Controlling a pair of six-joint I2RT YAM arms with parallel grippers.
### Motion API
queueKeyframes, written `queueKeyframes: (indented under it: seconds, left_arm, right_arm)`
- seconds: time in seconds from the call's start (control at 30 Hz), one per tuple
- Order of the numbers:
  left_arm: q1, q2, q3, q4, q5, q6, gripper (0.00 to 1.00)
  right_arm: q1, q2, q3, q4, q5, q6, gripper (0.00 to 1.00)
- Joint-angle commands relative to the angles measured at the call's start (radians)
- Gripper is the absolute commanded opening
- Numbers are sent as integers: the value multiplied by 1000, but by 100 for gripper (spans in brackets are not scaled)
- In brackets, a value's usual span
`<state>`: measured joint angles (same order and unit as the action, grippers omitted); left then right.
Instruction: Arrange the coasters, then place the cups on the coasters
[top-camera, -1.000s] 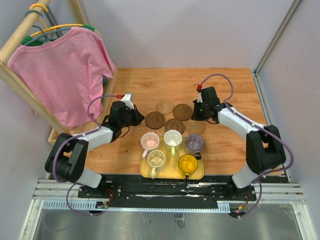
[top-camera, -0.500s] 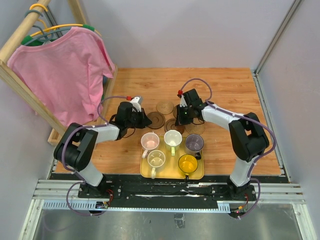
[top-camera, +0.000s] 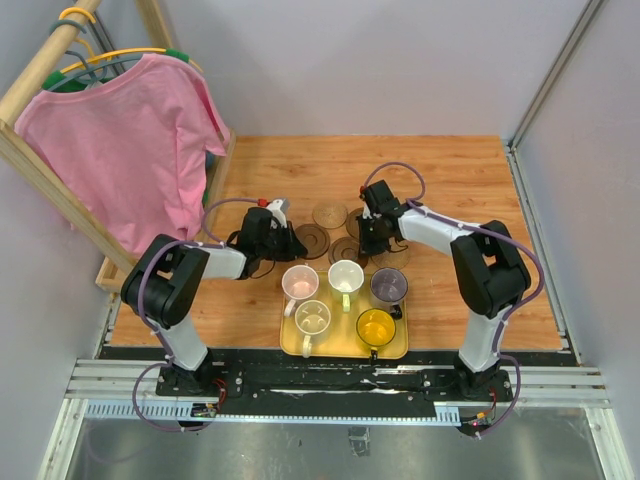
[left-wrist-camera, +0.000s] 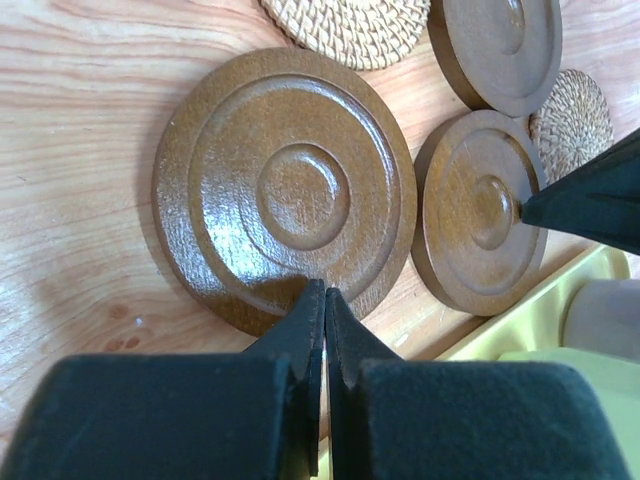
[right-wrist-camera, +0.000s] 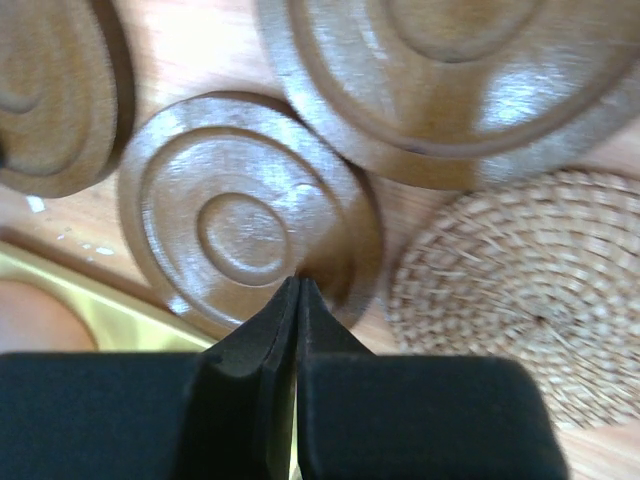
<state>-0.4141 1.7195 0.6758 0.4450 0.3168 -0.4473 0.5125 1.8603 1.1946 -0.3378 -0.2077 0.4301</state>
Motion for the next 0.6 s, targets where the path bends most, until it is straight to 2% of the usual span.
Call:
queueKeyframes:
  seconds: [0.0, 0.27, 0.57]
  left_arm:
    - [-5, 18, 29, -28, -65, -18, 1]
    - [6, 1, 42, -103, -163, -16, 1]
    - [96, -57, 14, -158, -232, -53, 1]
  right_arm:
    - [-14, -2, 12, -167, 227, 23, 1]
    - [-138, -59, -37, -217, 325, 66, 1]
    - [-251, -69, 3, -255, 431, 77, 1]
